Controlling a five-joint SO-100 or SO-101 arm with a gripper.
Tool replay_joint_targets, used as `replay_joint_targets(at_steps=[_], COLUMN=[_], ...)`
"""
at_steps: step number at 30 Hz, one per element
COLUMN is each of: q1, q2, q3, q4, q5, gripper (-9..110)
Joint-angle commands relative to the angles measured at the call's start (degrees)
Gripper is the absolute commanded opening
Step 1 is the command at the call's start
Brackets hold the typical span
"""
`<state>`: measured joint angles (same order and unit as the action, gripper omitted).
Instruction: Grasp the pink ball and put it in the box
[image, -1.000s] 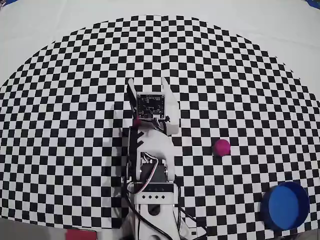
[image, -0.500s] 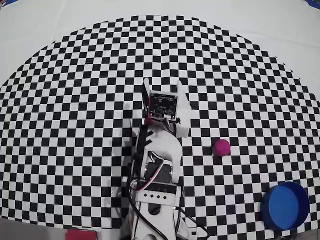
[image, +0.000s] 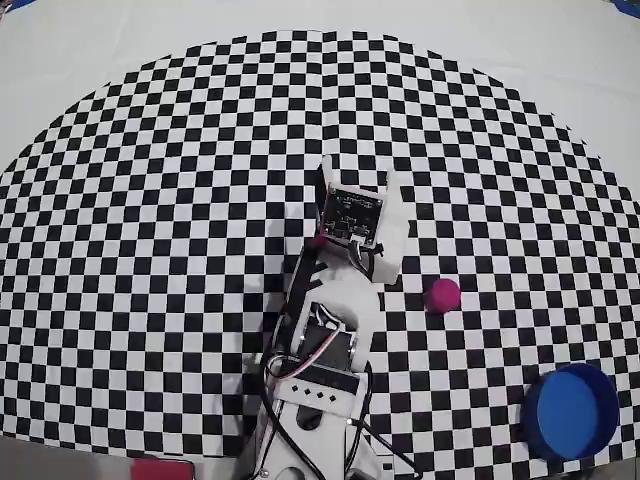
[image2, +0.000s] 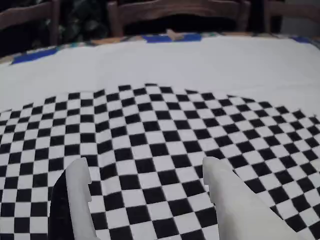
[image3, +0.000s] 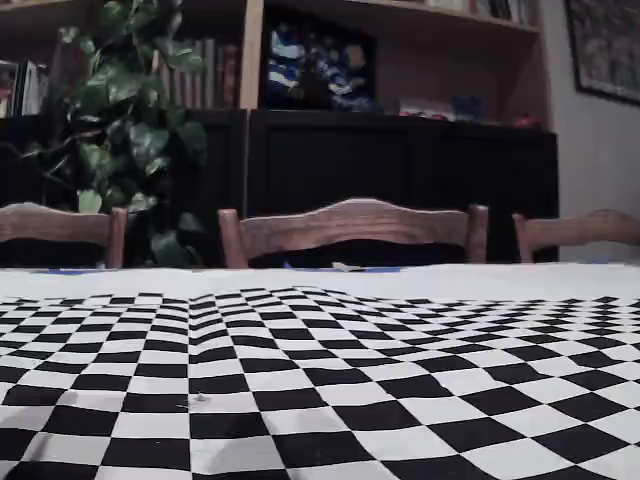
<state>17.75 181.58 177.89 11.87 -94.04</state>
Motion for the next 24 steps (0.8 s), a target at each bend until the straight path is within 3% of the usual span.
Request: replay_joint_targets(at_steps=[1, 24], q1=[2.0, 19.2], q2=[-0.7, -0.8], q3=[0.4, 0.4], q4=[-1.1, -1.5], q5=[-0.4, -0.4], gripper=[26, 25])
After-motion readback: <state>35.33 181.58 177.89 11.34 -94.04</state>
